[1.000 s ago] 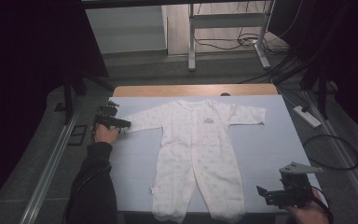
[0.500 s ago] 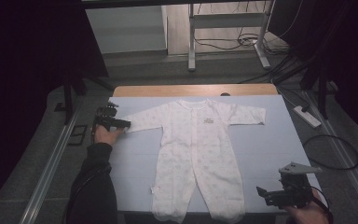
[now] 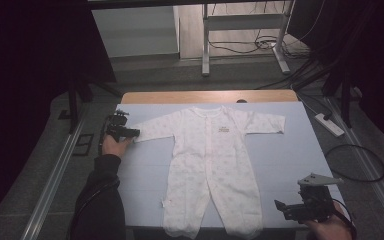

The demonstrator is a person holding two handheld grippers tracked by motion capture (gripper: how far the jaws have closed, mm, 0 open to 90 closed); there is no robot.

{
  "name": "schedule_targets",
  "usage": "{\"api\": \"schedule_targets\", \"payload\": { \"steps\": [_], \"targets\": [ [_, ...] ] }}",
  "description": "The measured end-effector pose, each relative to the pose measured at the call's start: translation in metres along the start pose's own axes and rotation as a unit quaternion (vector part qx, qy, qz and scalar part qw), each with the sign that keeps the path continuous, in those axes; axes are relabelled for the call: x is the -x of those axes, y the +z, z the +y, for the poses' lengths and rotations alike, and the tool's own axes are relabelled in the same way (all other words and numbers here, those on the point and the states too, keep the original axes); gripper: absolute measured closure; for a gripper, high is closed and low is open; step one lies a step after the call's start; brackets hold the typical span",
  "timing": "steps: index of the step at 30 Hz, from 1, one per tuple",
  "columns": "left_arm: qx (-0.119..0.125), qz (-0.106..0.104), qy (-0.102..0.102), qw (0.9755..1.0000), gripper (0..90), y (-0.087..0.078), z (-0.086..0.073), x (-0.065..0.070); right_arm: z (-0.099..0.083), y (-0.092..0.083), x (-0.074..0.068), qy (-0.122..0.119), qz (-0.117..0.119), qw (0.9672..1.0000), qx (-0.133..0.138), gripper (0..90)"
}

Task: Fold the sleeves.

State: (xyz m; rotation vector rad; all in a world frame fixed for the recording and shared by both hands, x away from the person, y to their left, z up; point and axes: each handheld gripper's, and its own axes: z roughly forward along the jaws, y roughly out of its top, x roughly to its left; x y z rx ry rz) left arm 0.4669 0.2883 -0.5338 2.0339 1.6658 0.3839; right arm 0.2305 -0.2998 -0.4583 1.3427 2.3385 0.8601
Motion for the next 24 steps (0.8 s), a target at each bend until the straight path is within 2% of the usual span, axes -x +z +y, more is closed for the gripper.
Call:
{"api": "schedule_targets", "payload": {
  "steps": [2, 5, 8, 17, 19, 24],
  "targets": [
    [0.001, -0.007, 0.001, 1.0, 50.2, -0.001, 0.0, 0.003, 0.0, 0.0, 0.0, 0.0, 0.0, 1.0, -0.001, 0.0],
    [0.004, -0.02, -0.009, 0.9997, 63.9, -0.002, 0.0, 0.004, 0.0, 0.0, 0.0, 0.0, -0.001, 1.0, -0.001, 0.0],
    [0.007, -0.053, -0.02, 0.9984, 84.6, 0.0, -0.001, 0.006, 0.0, 0.0, 0.0, 0.001, -0.001, 1.0, -0.001, 0.0],
    [0.004, -0.06, -0.033, 0.9977, 86.8, -0.001, 0.001, 0.003, 0.0, 0.0, 0.0, 0.0, -0.002, 1.0, 0.0, 0.2],
    [0.007, -0.061, -0.03, 0.9977, 86.9, -0.003, 0.002, 0.003, -0.001, -0.001, 0.0, 0.0, -0.002, 1.0, 0.001, 0.2],
    [0.025, -0.079, -0.032, 0.9961, 86.9, -0.011, 0.005, 0.003, -0.001, -0.001, 0.0, 0.001, -0.002, 1.0, 0.002, 0.2]
  ]
}}
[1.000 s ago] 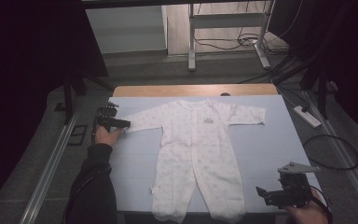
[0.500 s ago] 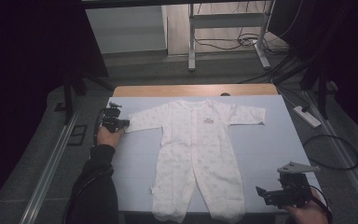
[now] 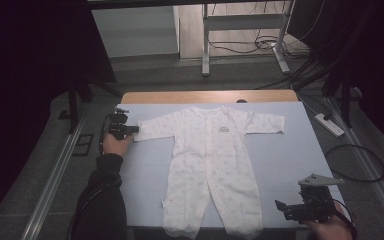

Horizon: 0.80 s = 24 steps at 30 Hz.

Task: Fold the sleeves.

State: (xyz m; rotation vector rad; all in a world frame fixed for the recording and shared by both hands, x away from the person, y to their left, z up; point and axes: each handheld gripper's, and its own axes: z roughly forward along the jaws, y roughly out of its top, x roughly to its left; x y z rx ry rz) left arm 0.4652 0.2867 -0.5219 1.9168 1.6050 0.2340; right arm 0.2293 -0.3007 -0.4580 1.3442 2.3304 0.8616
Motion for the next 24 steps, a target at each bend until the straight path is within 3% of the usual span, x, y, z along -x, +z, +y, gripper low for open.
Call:
{"api": "schedule_targets", "payload": {
  "steps": [7, 12, 24],
  "targets": [
    [0.018, -0.025, 0.016, 0.9994, 86.9, -0.012, 0.004, 0.007, 0.0, 0.0, 0.0, 0.0, -0.001, 1.0, 0.001, 0.2],
    [0.023, -0.031, 0.026, 0.9989, 86.8, -0.015, 0.007, 0.013, 0.0, 0.0, 0.0, 0.001, -0.001, 1.0, 0.001, 0.2],
    [0.038, -0.051, 0.054, 0.9965, 86.8, -0.024, 0.018, 0.039, 0.0, 0.0, 0.0, 0.001, -0.001, 1.0, 0.0, 0.2]
  ]
}}
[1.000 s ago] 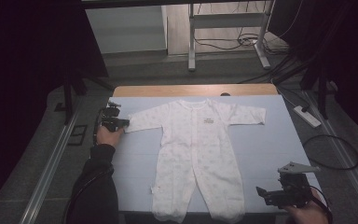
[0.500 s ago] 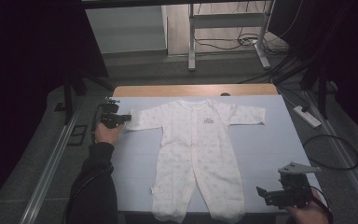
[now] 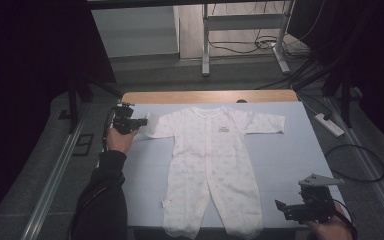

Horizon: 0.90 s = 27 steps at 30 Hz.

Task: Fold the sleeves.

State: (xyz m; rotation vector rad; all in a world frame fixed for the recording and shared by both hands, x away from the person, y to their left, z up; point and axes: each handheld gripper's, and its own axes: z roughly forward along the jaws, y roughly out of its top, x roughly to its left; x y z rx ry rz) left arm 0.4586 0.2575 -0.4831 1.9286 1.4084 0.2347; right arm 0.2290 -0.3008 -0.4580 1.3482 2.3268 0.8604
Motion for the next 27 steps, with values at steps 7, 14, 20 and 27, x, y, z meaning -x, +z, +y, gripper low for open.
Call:
{"api": "schedule_targets", "payload": {
  "steps": [7, 14, 20, 27],
  "targets": [
    [0.003, -0.012, 0.018, 0.9997, 86.8, 0.001, 0.008, 0.016, 0.0, 0.0, 0.0, 0.001, -0.001, 1.0, -0.001, 0.2],
    [0.006, -0.026, 0.036, 0.999, 86.8, 0.003, 0.016, 0.032, 0.0, 0.0, 0.0, 0.002, -0.002, 1.0, -0.002, 0.3],
    [0.006, -0.037, 0.058, 0.9976, 86.8, 0.007, 0.026, 0.051, 0.0, 0.0, 0.0, 0.002, -0.002, 1.0, -0.001, 0.3],
    [0.004, -0.047, 0.076, 0.996, 86.8, 0.012, 0.038, 0.067, 0.0, 0.0, 0.0, 0.002, -0.002, 1.0, -0.001, 0.4]
  ]
}}
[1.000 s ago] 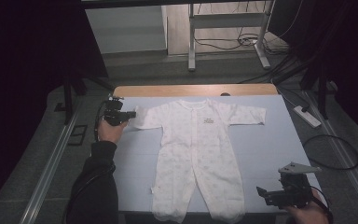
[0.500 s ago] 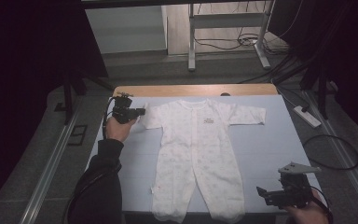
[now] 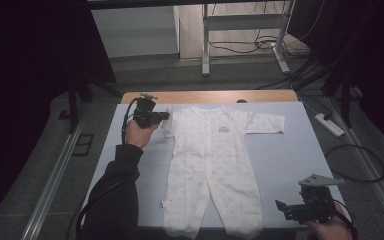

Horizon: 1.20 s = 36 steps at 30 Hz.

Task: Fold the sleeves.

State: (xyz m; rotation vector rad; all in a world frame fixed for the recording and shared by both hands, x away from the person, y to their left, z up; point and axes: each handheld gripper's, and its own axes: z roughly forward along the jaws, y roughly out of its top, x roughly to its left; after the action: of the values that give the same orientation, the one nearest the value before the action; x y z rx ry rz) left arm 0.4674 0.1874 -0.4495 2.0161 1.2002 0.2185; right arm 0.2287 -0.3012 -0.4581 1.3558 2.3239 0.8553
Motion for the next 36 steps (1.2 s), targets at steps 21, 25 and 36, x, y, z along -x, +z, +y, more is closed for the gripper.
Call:
{"api": "schedule_targets", "payload": {
  "steps": [21, 25, 36],
  "targets": [
    [-0.024, -0.032, 0.038, 0.9985, 86.8, 0.035, 0.028, 0.043, 0.0, -0.001, 0.0, -0.001, 0.002, 1.0, 0.002, 0.6],
    [-0.033, -0.034, 0.044, 0.9979, 86.8, 0.043, 0.031, 0.049, 0.0, -0.001, 0.0, -0.002, 0.003, 1.0, 0.003, 0.6],
    [-0.065, -0.038, 0.058, 0.9955, 86.7, 0.071, 0.034, 0.066, -0.001, -0.001, 0.0, -0.004, 0.004, 1.0, 0.004, 0.7]
  ]
}}
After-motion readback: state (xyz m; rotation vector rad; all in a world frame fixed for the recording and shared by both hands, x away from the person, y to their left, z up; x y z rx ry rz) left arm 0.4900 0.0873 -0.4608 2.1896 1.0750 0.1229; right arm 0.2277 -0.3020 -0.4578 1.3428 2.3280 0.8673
